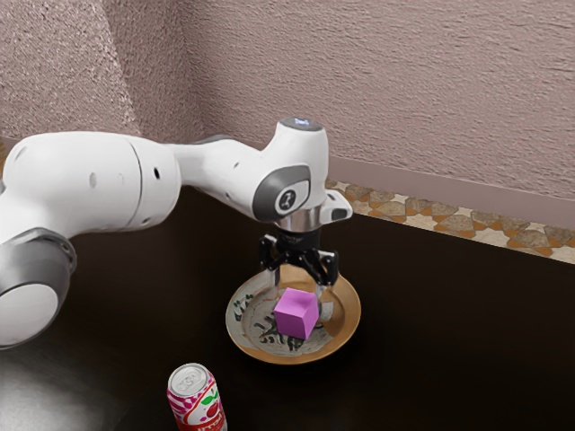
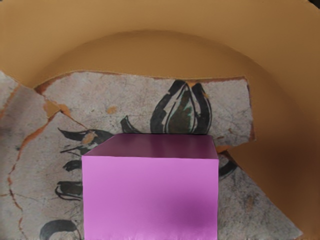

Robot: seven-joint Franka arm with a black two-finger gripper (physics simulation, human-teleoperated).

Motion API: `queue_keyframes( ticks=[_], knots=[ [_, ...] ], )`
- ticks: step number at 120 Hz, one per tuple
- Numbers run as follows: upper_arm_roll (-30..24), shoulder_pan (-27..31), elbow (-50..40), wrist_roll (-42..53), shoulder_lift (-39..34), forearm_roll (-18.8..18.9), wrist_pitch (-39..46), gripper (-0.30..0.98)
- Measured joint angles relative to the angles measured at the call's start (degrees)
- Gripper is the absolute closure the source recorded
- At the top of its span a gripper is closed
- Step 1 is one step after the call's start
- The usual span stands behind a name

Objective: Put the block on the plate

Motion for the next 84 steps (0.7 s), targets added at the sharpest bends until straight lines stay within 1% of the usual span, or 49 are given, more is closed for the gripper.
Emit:
queue_keyframes(
  ticks=[28, 52, 66, 84],
  knots=[
    [0.8, -1.12, 0.76, -0.47, -3.64, 0.61, -2.77, 0.02],
    [0.64, -1.44, 1.47, -0.43, -7.41, 3.02, -6.5, 0.01],
    [0.57, -1.36, 2.51, -0.24, -9.48, 5.07, -9.32, 0.0],
    [0.61, -0.71, 3.75, 0.33, -11.4, 6.47, -12.68, 0.0]
  ],
)
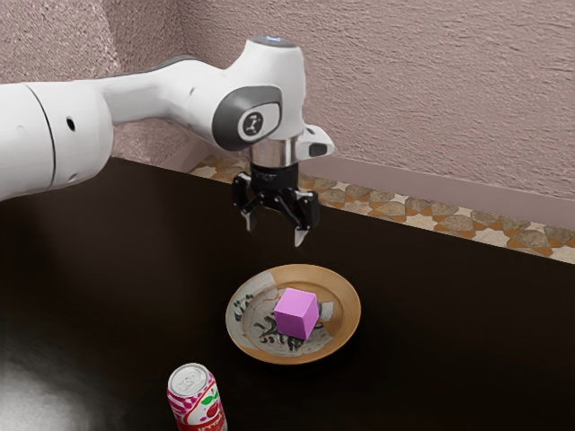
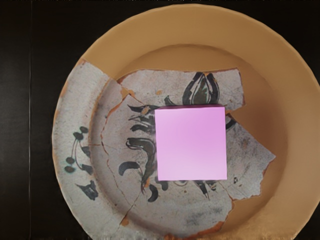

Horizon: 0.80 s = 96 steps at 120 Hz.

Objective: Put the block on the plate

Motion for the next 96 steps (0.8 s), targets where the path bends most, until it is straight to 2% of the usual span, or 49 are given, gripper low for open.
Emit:
queue_keyframes(
  ticks=[17, 42, 96],
  knots=[
    [0.09, 1.54, 0.66, 1.38, -2.01, 0.62, -1.84, 0.0],
    [-0.36, 7.97, 3.48, 5.39, -2.85, 1.46, -3.03, 0.0],
    [-9.95, 34.52, 3.7, 13.65, -10.88, 4.97, -7.32, 0.0]
  ],
)
